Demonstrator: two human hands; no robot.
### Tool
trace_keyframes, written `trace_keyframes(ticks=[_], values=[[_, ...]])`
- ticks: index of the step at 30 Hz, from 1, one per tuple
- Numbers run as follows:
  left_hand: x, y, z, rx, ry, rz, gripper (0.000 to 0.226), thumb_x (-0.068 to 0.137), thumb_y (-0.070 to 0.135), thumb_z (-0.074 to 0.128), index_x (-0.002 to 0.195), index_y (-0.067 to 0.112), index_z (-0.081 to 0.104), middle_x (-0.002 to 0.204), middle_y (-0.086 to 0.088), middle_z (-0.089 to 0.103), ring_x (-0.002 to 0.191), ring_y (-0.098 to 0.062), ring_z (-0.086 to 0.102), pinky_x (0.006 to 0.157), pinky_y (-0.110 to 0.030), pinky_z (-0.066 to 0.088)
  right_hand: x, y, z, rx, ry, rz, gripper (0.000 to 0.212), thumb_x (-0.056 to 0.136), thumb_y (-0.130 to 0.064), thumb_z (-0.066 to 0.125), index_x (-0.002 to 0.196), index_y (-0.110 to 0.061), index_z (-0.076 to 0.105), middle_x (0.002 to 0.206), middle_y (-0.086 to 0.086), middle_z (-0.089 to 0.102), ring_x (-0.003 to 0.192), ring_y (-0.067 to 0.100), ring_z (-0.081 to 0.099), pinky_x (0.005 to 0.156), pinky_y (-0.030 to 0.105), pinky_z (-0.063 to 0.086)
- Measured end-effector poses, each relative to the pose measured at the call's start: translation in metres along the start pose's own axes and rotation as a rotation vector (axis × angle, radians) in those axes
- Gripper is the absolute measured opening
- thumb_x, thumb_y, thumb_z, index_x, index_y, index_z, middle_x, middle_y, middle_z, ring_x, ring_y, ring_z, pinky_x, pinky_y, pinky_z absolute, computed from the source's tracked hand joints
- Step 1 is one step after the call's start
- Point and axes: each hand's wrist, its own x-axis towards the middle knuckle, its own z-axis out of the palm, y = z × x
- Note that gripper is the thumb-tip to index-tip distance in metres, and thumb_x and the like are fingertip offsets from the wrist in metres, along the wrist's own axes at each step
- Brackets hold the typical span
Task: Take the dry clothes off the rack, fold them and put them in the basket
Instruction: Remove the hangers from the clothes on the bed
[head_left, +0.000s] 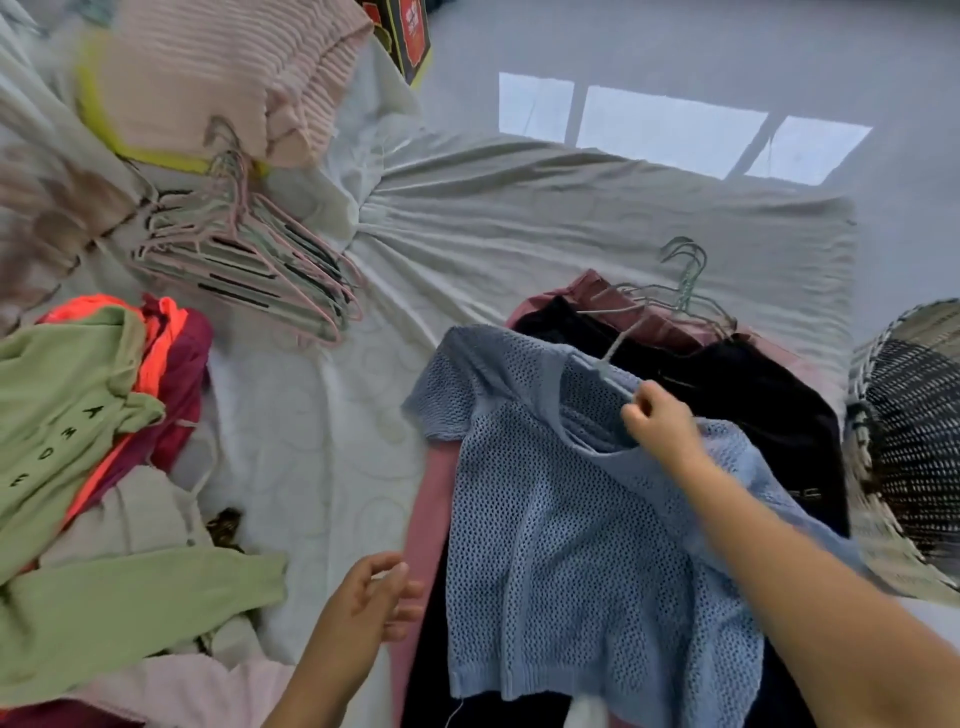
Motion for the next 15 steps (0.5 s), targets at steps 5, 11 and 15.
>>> trace_keyframes(ticks=[5,11,15], values=[[-0.014,0.041,-0.009,0.352,0.093,0.321,0.037,0.075,0.048,0.068,0.104,0.028,0.056,0.109,0.007,0.062,0.100,-0.011,0.058,0.091,-0.029,0.045,-0.093,-0.038,-0.022,0.135,-0.087,-0.347,0.035,0.085,-0.004,0.059,0.064,-0.018,0.035,0.052,-0.006,0.034,0.048,0.008,0.030,0.050,0.022,0.028],[-0.035,0.141,0.001,0.898,0.027,1.016,0.072,0.068,0.069,0.039,0.130,0.032,0.038,0.131,0.013,0.047,0.129,-0.011,0.037,0.111,-0.045,0.004,-0.172,-0.102,-0.107,0.281,-0.155,-0.514,0.023,0.077,-0.014,0.058,0.063,-0.021,0.042,0.050,-0.011,0.038,0.048,0.002,0.030,0.049,0.015,0.030],[-0.078,0.175,-0.009,0.846,-0.095,1.094,0.042,0.074,0.050,0.040,0.073,0.012,0.059,0.068,-0.006,0.061,0.066,-0.022,0.056,0.064,-0.029,0.033,-0.208,-0.137,-0.145,0.254,-0.221,-0.501,0.016,0.075,-0.028,0.064,0.072,-0.023,0.049,0.059,-0.009,0.044,0.054,0.003,0.037,0.054,0.016,0.034]])
